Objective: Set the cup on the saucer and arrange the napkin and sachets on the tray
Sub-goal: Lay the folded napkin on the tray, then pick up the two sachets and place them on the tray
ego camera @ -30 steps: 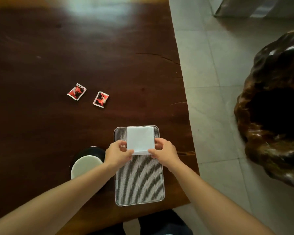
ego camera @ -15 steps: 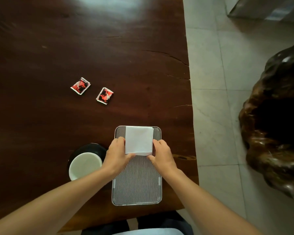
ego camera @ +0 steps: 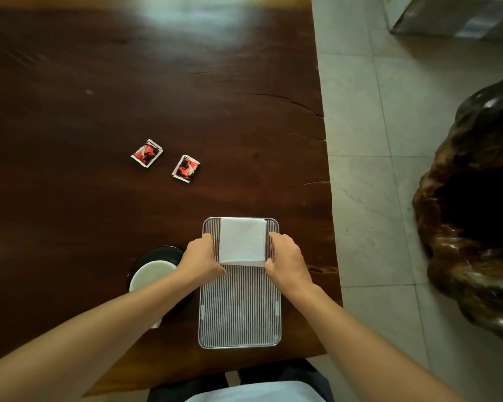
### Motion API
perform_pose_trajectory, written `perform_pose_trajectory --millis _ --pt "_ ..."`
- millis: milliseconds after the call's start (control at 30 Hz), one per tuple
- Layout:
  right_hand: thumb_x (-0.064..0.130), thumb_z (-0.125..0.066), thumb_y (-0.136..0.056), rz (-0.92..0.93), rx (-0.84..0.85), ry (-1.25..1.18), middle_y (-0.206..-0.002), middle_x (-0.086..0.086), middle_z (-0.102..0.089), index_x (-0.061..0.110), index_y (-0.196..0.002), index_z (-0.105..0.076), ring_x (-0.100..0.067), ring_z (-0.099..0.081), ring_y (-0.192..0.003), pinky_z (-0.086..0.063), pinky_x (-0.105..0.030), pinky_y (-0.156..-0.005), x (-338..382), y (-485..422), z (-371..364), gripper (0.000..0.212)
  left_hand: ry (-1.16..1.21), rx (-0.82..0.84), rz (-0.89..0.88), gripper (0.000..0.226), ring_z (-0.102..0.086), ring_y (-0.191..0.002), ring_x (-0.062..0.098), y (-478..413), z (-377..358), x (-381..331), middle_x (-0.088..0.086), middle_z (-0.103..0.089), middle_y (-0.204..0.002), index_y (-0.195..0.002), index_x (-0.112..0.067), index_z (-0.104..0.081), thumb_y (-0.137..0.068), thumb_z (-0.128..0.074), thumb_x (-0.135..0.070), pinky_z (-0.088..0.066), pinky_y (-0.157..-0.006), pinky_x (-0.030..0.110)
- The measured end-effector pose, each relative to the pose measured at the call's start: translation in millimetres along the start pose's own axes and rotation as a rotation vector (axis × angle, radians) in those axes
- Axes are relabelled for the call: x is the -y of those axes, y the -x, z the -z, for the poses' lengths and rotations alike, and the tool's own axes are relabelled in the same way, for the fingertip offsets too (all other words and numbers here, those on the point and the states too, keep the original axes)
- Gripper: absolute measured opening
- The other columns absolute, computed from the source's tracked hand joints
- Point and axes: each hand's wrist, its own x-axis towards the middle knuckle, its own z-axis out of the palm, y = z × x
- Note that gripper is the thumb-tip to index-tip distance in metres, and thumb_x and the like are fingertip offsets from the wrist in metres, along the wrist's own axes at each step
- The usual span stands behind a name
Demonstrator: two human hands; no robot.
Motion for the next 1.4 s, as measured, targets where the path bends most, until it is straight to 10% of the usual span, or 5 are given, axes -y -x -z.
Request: perform_pose_trajectory --millis 567,1033,1400 --pt "0.018 -0.059 -0.095 0.189 -0.083 0.008 -0.105 -0.005 -0.065 0.01 -0.121 -0.063 -0.02 -0.062 -0.098 -0.054 -0.038 -0.088 160.3 -97.9 -16.5 0.028 0.054 -0.272 0.038 0.013 -0.066 -0.091 0.016 -44.1 171.8 65.0 -0.001 -0.071 -0.1 -0.102 -0.021 -0.07 -0.091 -0.067 -0.029 -0.056 -0.079 0.034" --pt "0.036 -0.067 -0.093 -0.087 -0.11 0.165 -0.134 -0.004 -0.043 0.016 -0.144 -0.046 -0.023 -0.044 -0.124 -0.05 -0.036 -0.093 195.6 -193.4 -79.2 0.06 0.006 -0.377 -0.046 0.051 -0.061 -0.111 0.024 -163.9 218.3 89.3 0.005 -0.054 -0.125 -0.131 -0.022 -0.053 -0.088 -0.071 -0.042 -0.053 -0.086 0.039" --pt "0.028 -0.079 -0.083 -0.182 -0.122 0.047 -0.11 -0.001 -0.049 0.02 -0.107 -0.059 -0.017 -0.053 -0.103 -0.049 -0.031 -0.085 204.9 -202.5 -80.5 0.032 -0.044 -0.263 -0.089 0.033 -0.065 -0.099 0.025 -169.1 217.1 90.8 0.006 -0.067 -0.107 -0.105 -0.021 -0.053 -0.084 -0.078 -0.024 -0.057 -0.081 0.042"
